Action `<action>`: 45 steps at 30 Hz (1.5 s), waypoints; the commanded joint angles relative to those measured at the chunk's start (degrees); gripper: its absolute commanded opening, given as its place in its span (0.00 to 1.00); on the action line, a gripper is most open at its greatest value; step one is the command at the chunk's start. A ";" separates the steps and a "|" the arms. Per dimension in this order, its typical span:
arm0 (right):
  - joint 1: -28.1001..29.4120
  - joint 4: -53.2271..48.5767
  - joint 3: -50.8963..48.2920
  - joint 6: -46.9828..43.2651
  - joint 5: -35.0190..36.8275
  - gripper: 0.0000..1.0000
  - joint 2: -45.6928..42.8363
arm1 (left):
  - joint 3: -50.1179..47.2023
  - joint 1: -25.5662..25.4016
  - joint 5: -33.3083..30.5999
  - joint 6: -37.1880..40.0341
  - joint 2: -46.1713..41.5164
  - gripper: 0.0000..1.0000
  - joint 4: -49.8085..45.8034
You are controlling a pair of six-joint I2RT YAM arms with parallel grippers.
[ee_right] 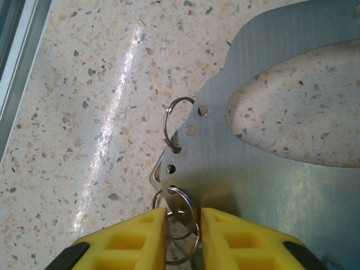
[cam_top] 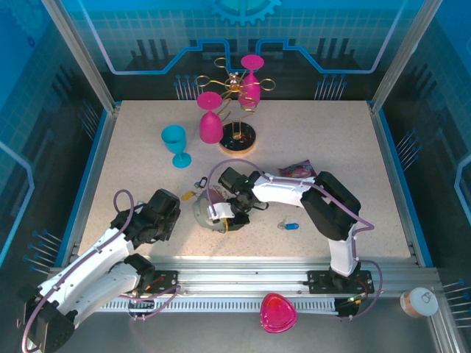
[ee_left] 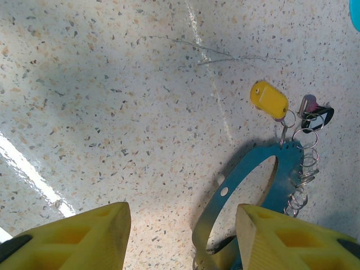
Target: Put the keys on the keyring
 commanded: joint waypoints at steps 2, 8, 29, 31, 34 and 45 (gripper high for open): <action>0.59 -0.81 1.27 1.85 -2.20 0.31 -3.62 | -0.70 0.29 -1.02 0.50 -0.75 0.53 -1.33; -3.65 1.97 -1.98 17.12 -7.71 0.43 -13.21 | -0.66 0.36 -0.64 4.85 -0.93 0.53 1.54; -1.99 14.44 -19.14 84.02 -1.79 0.34 -19.20 | -2.15 0.39 -0.01 8.02 -0.94 0.54 4.53; -1.82 15.40 -18.61 83.55 -1.99 0.33 -17.35 | -2.19 0.31 0.07 8.19 -1.03 0.54 4.40; -1.76 16.36 -17.22 83.01 -3.16 0.32 -14.47 | -2.15 0.29 0.23 8.17 -1.05 0.54 4.31; -1.22 17.48 -14.86 82.09 -3.47 0.31 -9.39 | -2.19 0.38 -0.06 7.84 -1.51 0.54 4.03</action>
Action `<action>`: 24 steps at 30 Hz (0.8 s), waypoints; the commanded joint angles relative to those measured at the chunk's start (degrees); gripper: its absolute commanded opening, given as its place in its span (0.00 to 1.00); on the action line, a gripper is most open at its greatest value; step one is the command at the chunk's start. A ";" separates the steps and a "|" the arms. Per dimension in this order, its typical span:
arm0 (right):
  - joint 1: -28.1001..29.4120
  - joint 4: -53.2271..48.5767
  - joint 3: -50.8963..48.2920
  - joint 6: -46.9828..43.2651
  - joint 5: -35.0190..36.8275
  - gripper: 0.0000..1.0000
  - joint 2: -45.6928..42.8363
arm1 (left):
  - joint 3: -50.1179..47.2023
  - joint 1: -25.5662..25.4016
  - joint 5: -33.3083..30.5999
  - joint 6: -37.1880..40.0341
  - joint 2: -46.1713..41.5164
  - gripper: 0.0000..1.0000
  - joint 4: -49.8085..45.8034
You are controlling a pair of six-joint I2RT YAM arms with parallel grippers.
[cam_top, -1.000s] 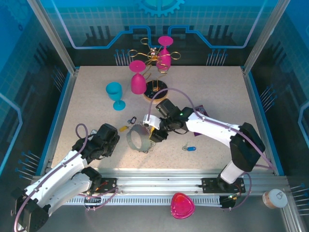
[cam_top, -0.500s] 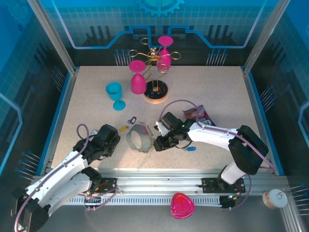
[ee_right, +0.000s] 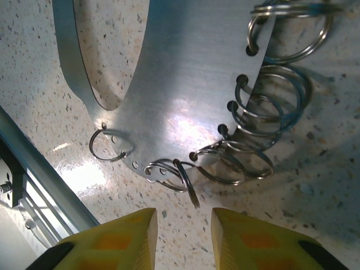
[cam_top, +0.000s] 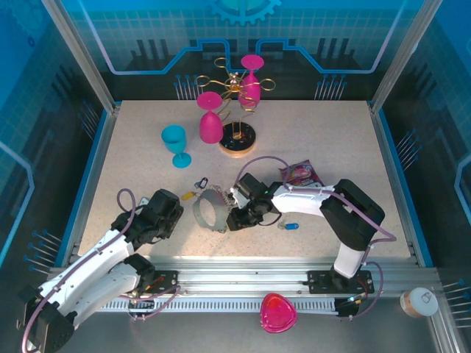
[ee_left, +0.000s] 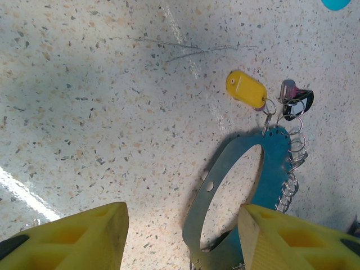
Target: Put the keys on the keyring
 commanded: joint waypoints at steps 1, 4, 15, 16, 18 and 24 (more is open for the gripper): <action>0.82 0.89 1.88 0.25 -1.32 0.30 1.24 | -0.43 0.37 -0.10 1.17 -0.61 0.54 -1.02; 0.82 1.09 2.17 0.17 -1.46 0.28 1.60 | -0.50 0.30 -0.11 0.95 -0.69 0.54 -0.98; 1.04 -0.31 3.10 -0.95 -0.88 0.25 2.52 | -0.60 0.41 -0.13 0.83 -0.78 0.54 -0.82; 1.12 -0.68 3.19 -1.12 -0.37 0.25 2.60 | -0.68 0.35 -0.08 0.84 -0.81 0.54 -0.79; 1.16 -1.34 3.46 -1.58 0.30 0.25 2.78 | -0.70 0.36 -0.09 0.83 -0.79 0.54 -0.76; 1.26 -1.72 4.16 -1.92 0.52 0.19 3.65 | -0.70 0.41 -0.10 0.87 -0.95 0.54 -0.78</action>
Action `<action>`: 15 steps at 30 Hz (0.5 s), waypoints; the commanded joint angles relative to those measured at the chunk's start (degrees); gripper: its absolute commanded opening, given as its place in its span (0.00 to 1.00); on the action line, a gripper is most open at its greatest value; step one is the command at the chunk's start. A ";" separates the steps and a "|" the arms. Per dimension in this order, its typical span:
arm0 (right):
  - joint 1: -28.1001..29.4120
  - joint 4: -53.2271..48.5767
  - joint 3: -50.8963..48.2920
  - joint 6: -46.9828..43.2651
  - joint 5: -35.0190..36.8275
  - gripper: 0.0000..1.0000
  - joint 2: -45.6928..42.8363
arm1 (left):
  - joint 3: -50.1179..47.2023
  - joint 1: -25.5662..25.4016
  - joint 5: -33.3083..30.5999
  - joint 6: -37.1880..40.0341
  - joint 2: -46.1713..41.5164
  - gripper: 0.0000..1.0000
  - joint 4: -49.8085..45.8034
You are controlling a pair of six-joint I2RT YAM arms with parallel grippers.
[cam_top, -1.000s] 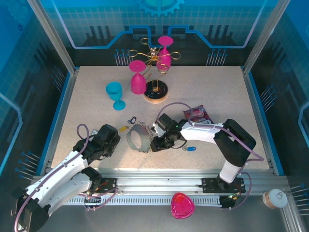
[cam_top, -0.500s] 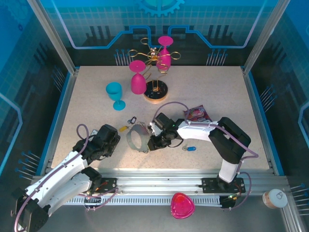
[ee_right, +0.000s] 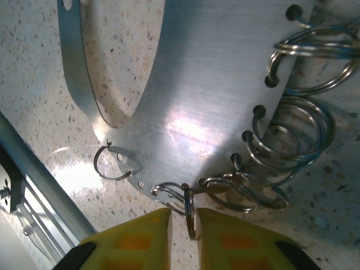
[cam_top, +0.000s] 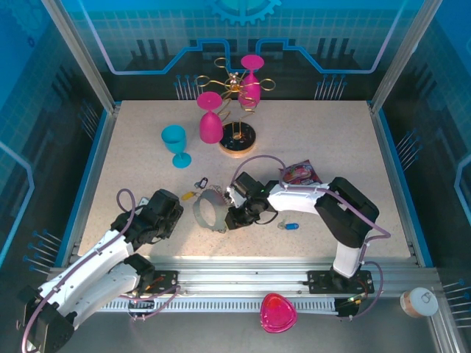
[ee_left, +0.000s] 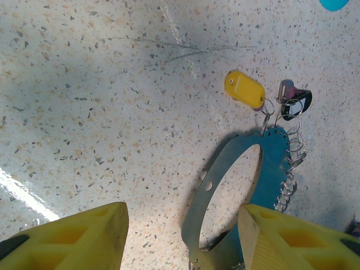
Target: Put the keys on the keyring
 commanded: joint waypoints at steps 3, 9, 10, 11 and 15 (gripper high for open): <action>0.93 -1.38 1.67 -0.87 0.76 0.18 1.20 | -0.66 0.30 -0.10 0.88 -0.92 0.54 -0.85; 0.97 -1.59 1.78 -1.14 1.08 0.11 1.32 | -0.60 0.32 -0.27 0.72 -1.18 0.54 -1.10; 0.97 -1.59 1.79 -1.11 1.10 0.10 1.18 | -0.62 0.34 -0.26 0.79 -1.18 0.54 -1.12; 0.97 -1.59 1.75 -1.24 1.10 0.09 1.21 | -0.55 0.37 -0.23 0.74 -1.18 0.54 -1.12; 1.00 -2.14 1.88 -1.89 1.50 0.02 0.79 | -0.44 0.31 -0.24 0.87 -1.18 0.54 -1.11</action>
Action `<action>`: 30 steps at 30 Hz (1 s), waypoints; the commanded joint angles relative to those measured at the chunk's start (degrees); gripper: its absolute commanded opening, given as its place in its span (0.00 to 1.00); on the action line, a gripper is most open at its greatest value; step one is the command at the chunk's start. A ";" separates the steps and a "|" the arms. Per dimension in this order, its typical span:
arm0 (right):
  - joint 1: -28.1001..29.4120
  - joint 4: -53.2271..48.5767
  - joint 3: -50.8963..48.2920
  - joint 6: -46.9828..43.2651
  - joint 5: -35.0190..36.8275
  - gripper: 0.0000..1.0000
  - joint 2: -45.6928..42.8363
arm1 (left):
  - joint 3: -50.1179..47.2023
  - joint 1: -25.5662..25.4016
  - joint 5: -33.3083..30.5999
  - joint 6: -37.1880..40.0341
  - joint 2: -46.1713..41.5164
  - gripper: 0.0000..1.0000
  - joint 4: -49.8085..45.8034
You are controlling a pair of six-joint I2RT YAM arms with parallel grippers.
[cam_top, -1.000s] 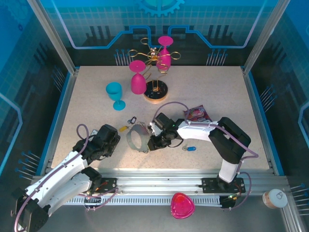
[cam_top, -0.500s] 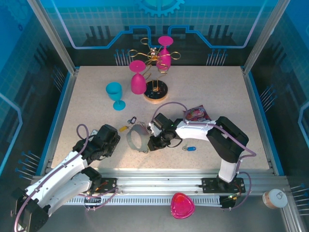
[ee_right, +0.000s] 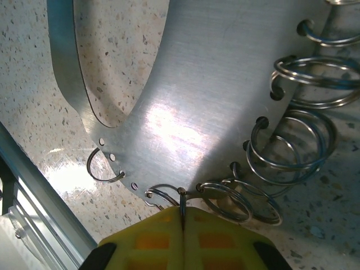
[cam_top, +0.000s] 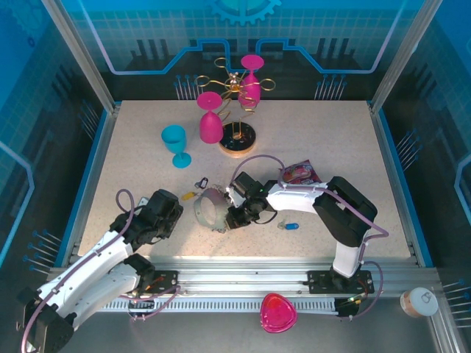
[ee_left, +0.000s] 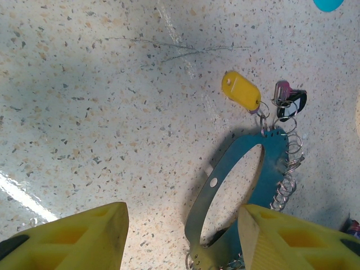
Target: Put the keys on the keyring
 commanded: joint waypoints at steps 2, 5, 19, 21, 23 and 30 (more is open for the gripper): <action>1.12 -3.04 1.68 -1.80 1.88 0.00 -0.65 | -0.22 0.36 -0.36 1.11 -0.48 0.54 -1.03; 1.67 -5.24 2.16 -4.26 3.58 0.00 -2.97 | 0.33 0.30 -0.79 2.58 -0.57 0.54 -0.93; 2.78 -15.17 3.12 -25.78 11.70 0.00 -18.11 | 5.67 0.38 -2.19 34.20 -2.29 0.58 11.72; 2.05 -16.80 4.28 -28.79 11.01 0.00 -19.71 | 6.60 0.38 -1.42 41.61 -2.07 0.59 14.77; 0.67 -18.09 5.53 -31.24 8.14 0.00 -20.54 | 7.49 0.40 0.49 50.71 -1.32 0.59 18.09; -6.16 -18.45 8.24 -37.33 -3.72 0.00 -20.05 | 6.99 1.18 12.31 83.36 3.99 0.52 31.18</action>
